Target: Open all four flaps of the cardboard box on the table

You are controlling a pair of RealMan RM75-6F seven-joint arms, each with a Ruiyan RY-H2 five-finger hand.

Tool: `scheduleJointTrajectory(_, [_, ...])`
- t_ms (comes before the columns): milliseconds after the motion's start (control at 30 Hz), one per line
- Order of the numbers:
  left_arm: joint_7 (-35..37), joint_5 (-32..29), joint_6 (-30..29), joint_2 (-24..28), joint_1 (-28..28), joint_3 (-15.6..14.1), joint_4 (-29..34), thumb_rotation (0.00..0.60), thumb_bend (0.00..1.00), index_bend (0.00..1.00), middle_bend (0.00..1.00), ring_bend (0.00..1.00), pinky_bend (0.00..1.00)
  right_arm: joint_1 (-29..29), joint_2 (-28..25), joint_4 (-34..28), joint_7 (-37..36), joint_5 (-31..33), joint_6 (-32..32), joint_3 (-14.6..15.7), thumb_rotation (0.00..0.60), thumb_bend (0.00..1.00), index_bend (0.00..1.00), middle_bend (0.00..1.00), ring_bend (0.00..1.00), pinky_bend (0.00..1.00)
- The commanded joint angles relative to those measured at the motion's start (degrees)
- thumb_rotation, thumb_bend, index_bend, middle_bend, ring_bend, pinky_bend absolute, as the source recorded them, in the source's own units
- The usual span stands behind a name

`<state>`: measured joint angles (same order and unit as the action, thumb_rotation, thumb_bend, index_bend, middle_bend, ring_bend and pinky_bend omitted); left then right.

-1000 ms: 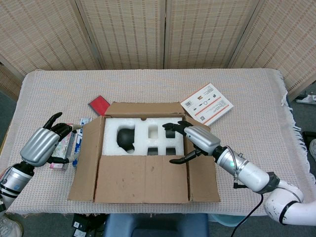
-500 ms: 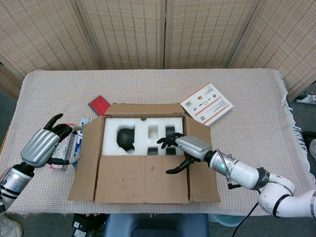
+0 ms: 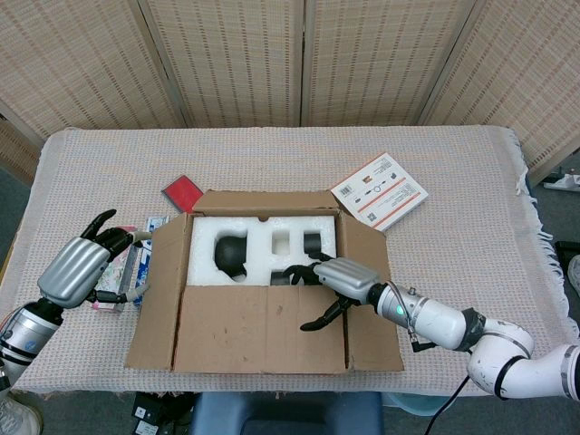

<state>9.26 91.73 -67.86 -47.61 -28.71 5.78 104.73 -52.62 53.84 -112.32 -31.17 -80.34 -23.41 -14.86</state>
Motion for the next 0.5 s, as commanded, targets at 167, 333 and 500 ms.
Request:
scheduleJointTrajectory(167, [-0.06,-0.29,0.3,-0.05,-0.12,0.07,-0.17,0.227,0.27,0.24,0.37,0.29,0.0,2.53,-1.63,-2.37,-8.25,-2.69,-4.1,-0.5,0.326,0.05,0.13,0.27,0.22,0.0])
scheduleJointTrajectory(333, [-0.41,-0.42,0.62,-0.1,-0.41,0.26,0.04,0.225,0.27,0.24,0.37,0.29,0.0,4.89,-3.5,-3.03,-21.24,-8.86,-9.02,-0.17,0.325,0.05,0.13,0.27,0.23,0.0])
scheduleJointTrajectory(500, [-0.94,-0.51,1.02,-0.19,-0.8,0.47,0.46,0.227,0.27,0.24,0.37,0.29,0.0,5.57,-4.39,-0.83,-44.62,-19.27,-17.16,3.41,0.32,0.05,0.13,0.28,0.24,0.0])
